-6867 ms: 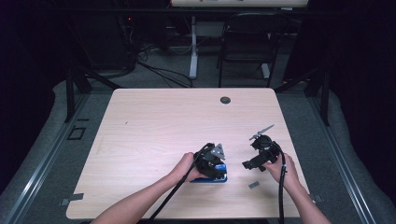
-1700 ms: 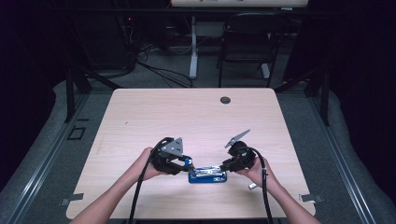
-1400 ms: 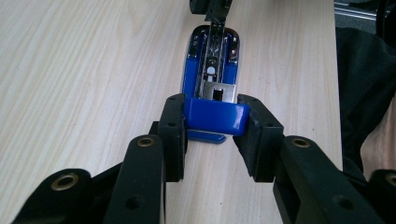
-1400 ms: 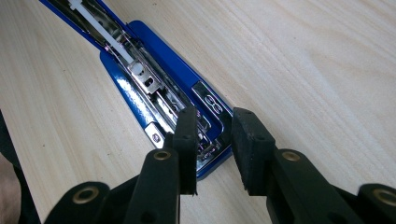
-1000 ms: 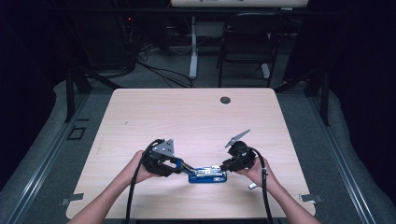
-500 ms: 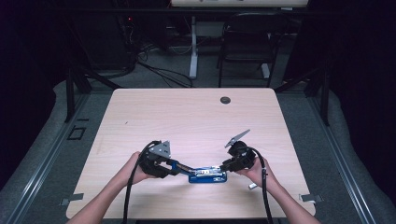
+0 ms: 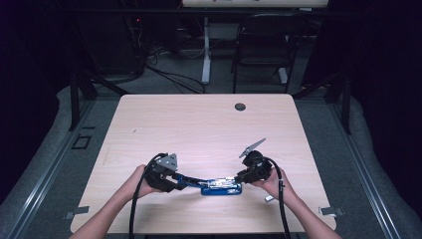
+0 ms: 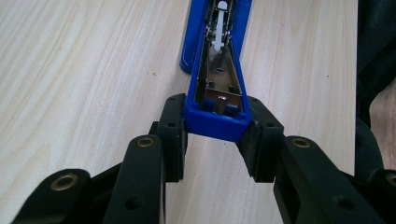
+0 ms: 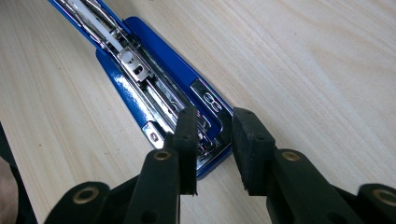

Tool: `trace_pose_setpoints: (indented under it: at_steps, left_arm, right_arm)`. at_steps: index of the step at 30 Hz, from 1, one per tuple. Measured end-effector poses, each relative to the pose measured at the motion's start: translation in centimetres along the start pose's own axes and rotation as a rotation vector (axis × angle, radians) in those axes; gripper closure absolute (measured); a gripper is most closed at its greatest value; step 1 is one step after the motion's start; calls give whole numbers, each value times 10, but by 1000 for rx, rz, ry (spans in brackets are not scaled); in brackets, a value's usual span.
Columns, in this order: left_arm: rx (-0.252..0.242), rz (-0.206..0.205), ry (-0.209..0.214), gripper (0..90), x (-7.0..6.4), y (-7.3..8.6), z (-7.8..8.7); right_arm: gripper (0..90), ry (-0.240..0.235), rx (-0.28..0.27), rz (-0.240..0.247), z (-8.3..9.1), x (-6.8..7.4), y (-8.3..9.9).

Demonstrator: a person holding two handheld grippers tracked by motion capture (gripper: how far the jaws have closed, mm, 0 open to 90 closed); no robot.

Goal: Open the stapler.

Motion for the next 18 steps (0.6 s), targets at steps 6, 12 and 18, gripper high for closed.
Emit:
trace_pose_setpoints:
  at_steps: [6, 12, 18]
  left_arm:
    - [10, 2, 8, 649, 4, 5, -2]
    - [3, -17, 17, 652, 5, 9, -4]
    - [17, -11, 19, 652, 7, 11, -6]
  right_arm:
    - [723, 2, 2, 4, -1, -1, 0]
    - [722, 2, 0, 5, -1, -1, 0]
    - [723, 2, -1, 1, -1, 0, 0]
Point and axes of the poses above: each handheld gripper's, and its own axes: z roughly backward along the jaws, y roughly out of its underside, x roughly to its left, the point moved 4 cm from there along -z, roughly forward along the jaws, and after that the axes turned 11 degrees about y, right-handed, at the moved point
